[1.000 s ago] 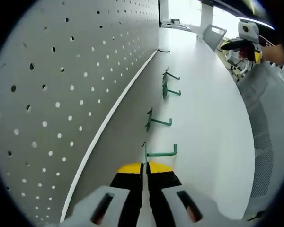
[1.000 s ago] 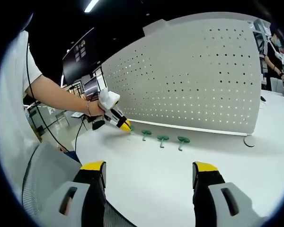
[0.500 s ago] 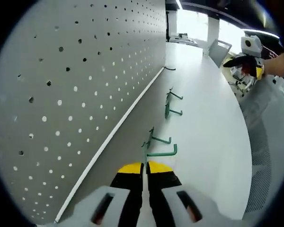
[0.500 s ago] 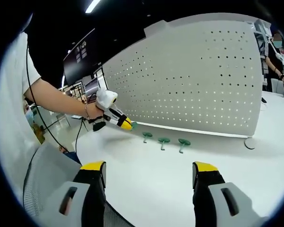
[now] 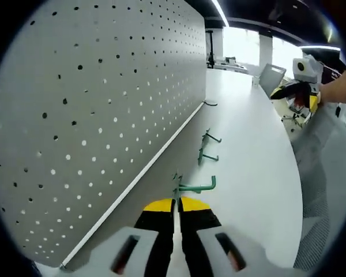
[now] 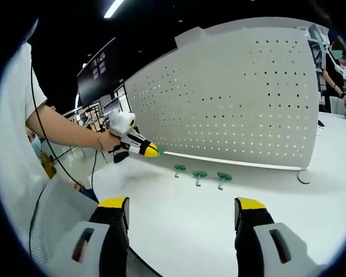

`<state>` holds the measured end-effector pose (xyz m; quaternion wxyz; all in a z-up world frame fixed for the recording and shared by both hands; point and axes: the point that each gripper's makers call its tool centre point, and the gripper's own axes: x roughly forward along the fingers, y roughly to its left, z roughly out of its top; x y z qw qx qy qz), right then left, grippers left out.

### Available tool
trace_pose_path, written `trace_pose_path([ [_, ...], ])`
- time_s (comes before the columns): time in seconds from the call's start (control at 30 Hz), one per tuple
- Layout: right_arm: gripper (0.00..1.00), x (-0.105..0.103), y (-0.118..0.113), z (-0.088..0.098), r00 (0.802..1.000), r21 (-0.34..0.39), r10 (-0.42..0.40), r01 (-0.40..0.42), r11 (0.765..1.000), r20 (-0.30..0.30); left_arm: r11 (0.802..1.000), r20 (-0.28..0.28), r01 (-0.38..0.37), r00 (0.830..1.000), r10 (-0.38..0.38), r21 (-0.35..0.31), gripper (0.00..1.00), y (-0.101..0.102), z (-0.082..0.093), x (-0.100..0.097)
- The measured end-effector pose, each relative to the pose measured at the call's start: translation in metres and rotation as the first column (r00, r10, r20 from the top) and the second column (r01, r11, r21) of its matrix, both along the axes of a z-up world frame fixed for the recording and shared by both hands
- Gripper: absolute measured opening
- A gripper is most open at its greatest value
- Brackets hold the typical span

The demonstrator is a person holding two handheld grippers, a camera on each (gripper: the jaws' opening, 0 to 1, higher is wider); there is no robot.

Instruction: Insert the hook assembly into the mounting plate slot until the hook locks in place.

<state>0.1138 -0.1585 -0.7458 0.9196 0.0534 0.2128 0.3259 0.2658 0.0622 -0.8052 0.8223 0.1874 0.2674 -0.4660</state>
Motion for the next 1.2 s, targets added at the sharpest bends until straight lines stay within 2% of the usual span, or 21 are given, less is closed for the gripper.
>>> trace_pose_path([
  [0.33, 0.72, 0.002, -0.002, 0.003, 1.0, 0.02, -0.011, 0.011, 1.0, 0.003, 0.997, 0.05, -0.029, 0.998, 0.032, -0.067, 0.02, -0.005, 0.025, -0.007],
  [0.4, 0.72, 0.002, -0.002, 0.005, 1.0, 0.025, -0.014, 0.014, 1.0, 0.006, 0.994, 0.047, -0.042, 0.998, 0.047, -0.104, 0.02, -0.007, 0.033, -0.007],
  [0.73, 0.72, 0.004, 0.001, 0.013, 1.0, 0.046, -0.019, 0.017, 0.999, 0.023, 0.987, 0.092, -0.042, 0.994, 0.056, -0.154, 0.02, -0.014, 0.058, -0.017],
  [0.87, 0.72, 0.004, 0.001, 0.013, 1.0, 0.051, -0.019, 0.018, 0.999, 0.025, 0.977, 0.086, -0.056, 0.993, 0.075, -0.205, 0.02, -0.019, 0.068, -0.02],
  [1.13, 0.72, 0.004, 0.001, 0.015, 0.999, 0.055, -0.018, 0.016, 0.998, 0.028, 0.955, 0.124, -0.075, 0.986, 0.115, -0.288, 0.02, -0.028, 0.096, -0.027],
  [1.2, 0.72, 0.004, 0.0, 0.014, 0.999, 0.059, -0.02, 0.019, 0.998, 0.025, 0.941, 0.126, -0.088, 0.983, 0.136, -0.326, 0.02, -0.03, 0.104, -0.029],
])
